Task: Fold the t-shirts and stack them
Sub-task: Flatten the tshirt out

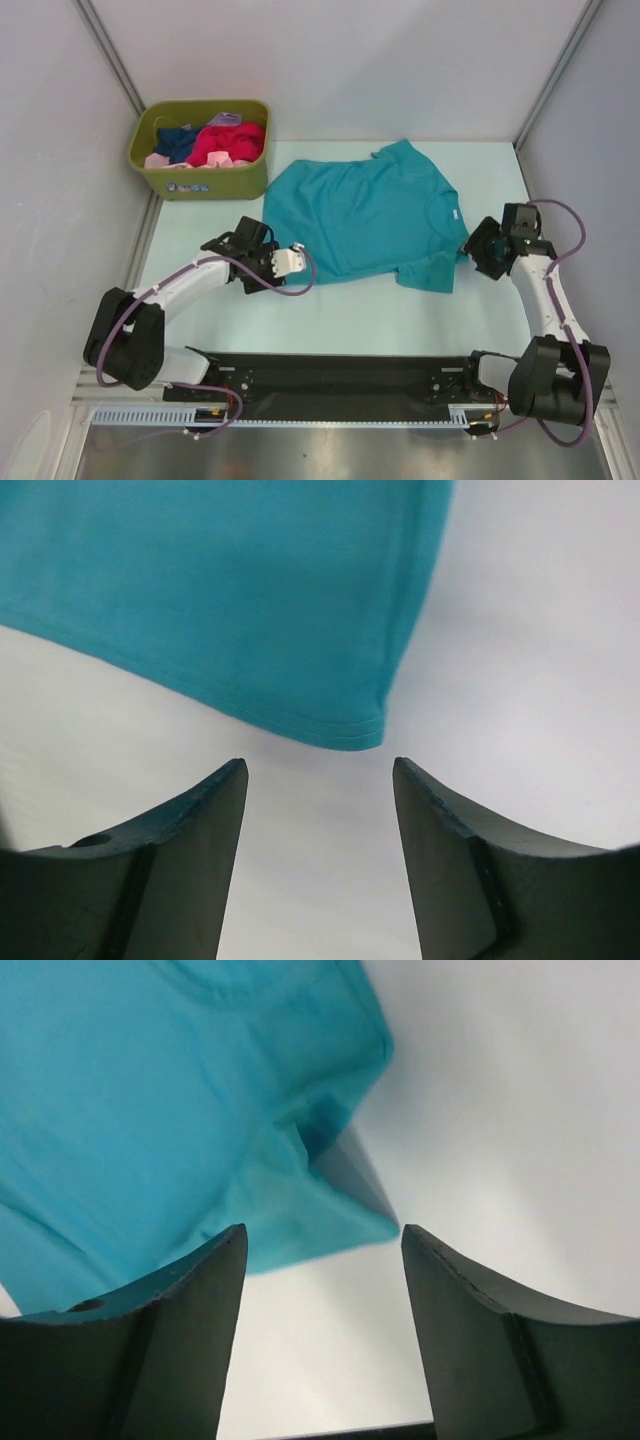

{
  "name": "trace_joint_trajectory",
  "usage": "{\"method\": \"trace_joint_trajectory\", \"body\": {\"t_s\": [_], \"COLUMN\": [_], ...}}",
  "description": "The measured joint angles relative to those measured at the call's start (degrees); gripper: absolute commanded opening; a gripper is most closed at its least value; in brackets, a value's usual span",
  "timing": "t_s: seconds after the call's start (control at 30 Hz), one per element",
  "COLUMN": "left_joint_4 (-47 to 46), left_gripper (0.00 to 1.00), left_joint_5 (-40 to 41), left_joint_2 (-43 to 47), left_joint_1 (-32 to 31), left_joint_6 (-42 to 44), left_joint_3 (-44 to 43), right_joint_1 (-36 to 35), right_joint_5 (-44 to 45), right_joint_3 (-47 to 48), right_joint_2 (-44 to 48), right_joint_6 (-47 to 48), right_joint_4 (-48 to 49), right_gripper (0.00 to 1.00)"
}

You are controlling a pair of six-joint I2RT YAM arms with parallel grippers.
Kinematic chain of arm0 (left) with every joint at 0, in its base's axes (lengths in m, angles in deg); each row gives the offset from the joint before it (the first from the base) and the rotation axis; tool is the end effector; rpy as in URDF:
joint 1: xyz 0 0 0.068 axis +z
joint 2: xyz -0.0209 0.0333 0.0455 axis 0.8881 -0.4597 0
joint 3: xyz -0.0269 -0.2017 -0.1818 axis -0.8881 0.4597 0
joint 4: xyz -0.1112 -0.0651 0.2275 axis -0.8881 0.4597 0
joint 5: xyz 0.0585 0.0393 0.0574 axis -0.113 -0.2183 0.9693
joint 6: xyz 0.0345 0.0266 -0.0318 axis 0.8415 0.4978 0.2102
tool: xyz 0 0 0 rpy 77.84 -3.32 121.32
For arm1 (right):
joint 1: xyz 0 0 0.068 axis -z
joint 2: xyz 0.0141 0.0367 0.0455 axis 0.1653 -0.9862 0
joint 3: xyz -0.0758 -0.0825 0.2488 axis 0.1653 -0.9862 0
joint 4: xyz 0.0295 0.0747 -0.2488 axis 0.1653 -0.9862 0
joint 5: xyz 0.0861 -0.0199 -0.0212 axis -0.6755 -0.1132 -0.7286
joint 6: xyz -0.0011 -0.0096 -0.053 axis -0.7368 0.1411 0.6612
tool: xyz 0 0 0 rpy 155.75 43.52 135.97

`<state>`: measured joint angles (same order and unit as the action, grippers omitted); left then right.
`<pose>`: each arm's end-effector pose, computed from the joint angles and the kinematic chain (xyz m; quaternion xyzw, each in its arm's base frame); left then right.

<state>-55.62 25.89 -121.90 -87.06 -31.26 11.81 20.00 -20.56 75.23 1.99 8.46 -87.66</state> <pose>0.2305 -0.1083 0.1954 0.6275 0.7437 0.0151 0.2300 0.2362 -0.0403 0.2563 0.3044 0.8991 0.0938 0.3004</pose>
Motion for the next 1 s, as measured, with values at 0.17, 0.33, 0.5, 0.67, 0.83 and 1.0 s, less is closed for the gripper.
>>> {"method": "trace_joint_trajectory", "body": {"t_s": [0.17,0.33,0.5,0.67,0.83,1.0], "left_joint_4": [-2.1,-5.4,-7.7,-8.0,-6.5,-1.7], "left_gripper": [0.58,0.42,0.04,0.0,0.0,0.01], "left_joint_5": [0.8,1.2,1.1,0.6,0.1,-1.0], "left_joint_2": [-2.3,-5.2,-5.9,-6.4,-6.2,-0.5], "left_joint_1": [-0.9,-0.9,-1.0,-1.3,-1.3,-1.3], "left_joint_6": [-0.3,-1.4,-3.2,-4.8,-7.8,-9.6], "left_joint_3": [2.7,2.8,3.6,3.7,3.0,2.3], "right_joint_1": [-2.4,-2.5,-2.5,-2.4,0.0,1.3], "right_joint_5": [-1.3,-1.5,-2.9,-3.7,-4.0,-4.0], "right_joint_3": [-7.9,-10.6,-11.1,-11.3,-12.8,-12.2], "right_joint_2": [-1.3,-8.4,-11.6,-13.3,-7.8,11.5], "right_joint_6": [-2.8,-3.4,-3.8,-4.7,-5.9,-11.0], "right_joint_4": [0.6,2.9,7.9,10.1,6.9,-3.4], "right_gripper": [0.65,0.68,0.4,0.0,0.0,0.0]}}
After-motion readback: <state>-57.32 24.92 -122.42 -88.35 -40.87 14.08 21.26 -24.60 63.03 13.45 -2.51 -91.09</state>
